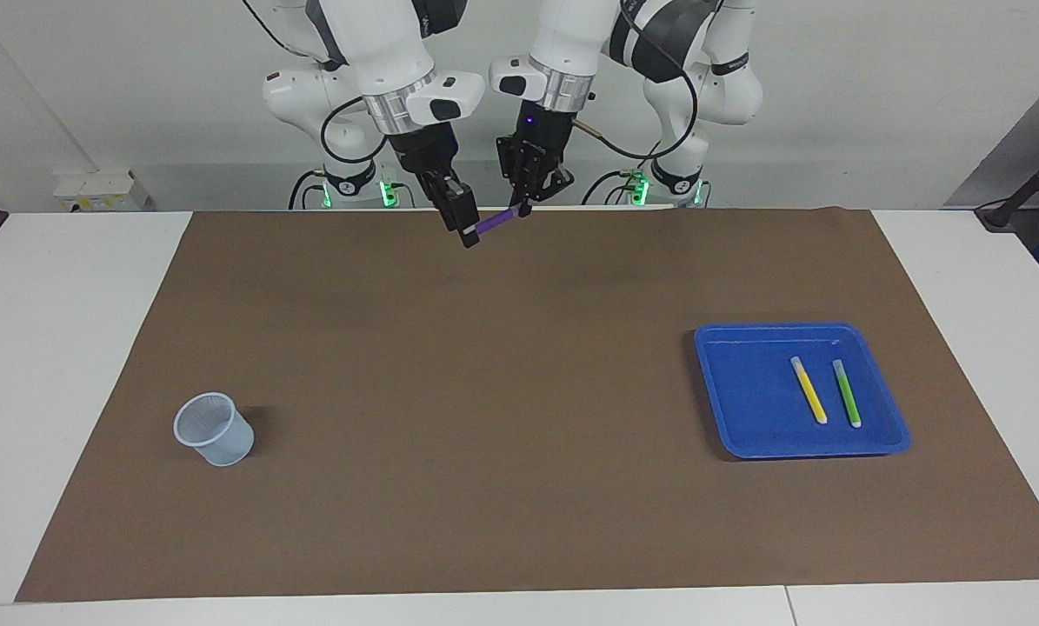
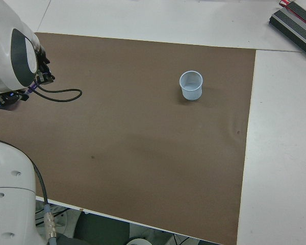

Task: Transfer and insert pens with both arms
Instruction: 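Grasp the purple pen with the right gripper beside the left gripper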

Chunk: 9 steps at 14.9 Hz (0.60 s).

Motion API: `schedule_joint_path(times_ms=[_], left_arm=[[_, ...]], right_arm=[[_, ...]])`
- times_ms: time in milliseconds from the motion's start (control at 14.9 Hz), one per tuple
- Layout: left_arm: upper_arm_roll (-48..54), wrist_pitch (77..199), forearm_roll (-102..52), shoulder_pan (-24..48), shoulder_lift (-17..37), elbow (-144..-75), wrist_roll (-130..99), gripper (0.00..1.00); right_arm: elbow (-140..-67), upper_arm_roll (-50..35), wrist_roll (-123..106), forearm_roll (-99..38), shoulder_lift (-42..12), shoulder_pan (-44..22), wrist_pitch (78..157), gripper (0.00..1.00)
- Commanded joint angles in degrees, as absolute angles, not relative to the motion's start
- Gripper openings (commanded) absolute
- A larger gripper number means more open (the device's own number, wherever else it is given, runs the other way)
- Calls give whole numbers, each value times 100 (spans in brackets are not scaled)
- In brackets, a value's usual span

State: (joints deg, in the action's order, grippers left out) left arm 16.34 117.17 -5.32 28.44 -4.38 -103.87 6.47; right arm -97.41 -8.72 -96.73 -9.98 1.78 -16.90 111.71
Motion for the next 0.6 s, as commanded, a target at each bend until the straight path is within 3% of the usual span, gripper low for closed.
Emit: schedule_joint_path(times_ms=[0, 536], left_arm=[[1591, 11742, -396, 2936, -352, -10257, 510, 0], [1591, 11654, -395, 2936, -290, -10081, 510, 0]], right_arm=[[-9940, -879, -9571, -949, 325, -1705, 11320, 51], [-10301, -879, -9659, -940, 483, -1862, 11654, 45]])
